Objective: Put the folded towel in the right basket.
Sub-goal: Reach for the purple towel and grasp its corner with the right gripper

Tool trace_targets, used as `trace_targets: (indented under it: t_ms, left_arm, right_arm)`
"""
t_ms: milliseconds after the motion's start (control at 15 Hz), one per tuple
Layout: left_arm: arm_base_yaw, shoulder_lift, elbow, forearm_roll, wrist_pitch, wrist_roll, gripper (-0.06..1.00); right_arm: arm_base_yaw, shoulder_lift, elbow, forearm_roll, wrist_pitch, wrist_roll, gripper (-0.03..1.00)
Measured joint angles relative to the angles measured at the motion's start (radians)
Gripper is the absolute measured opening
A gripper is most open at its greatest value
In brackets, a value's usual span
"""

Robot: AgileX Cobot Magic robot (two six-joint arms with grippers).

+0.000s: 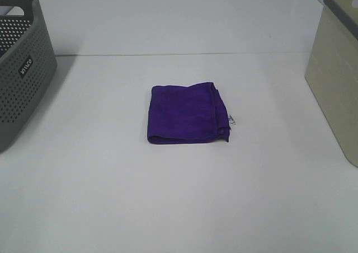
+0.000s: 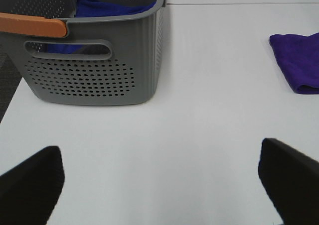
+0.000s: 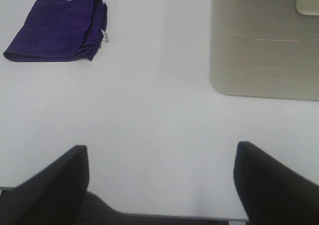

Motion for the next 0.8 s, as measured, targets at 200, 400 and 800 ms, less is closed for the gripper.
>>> trace_targets:
  t_ms: [200,400,800]
  left_arm:
    - [0.000,0.000,0.000,0.000,0.000,0.000,0.99]
    - [0.000,0.000,0.000,0.000,0.000,0.000,0.99]
    - [0.000,0.000,0.000,0.000,0.000,0.000,0.99]
  right_arm:
    - [0.000,0.000,0.000,-0.002,0.000,0.000,0.78]
    - [0.000,0.000,0.000,-0.026,0.000,0.007,0.92]
    - [0.000,0.000,0.000,-0.031,0.000,0.008,0.98]
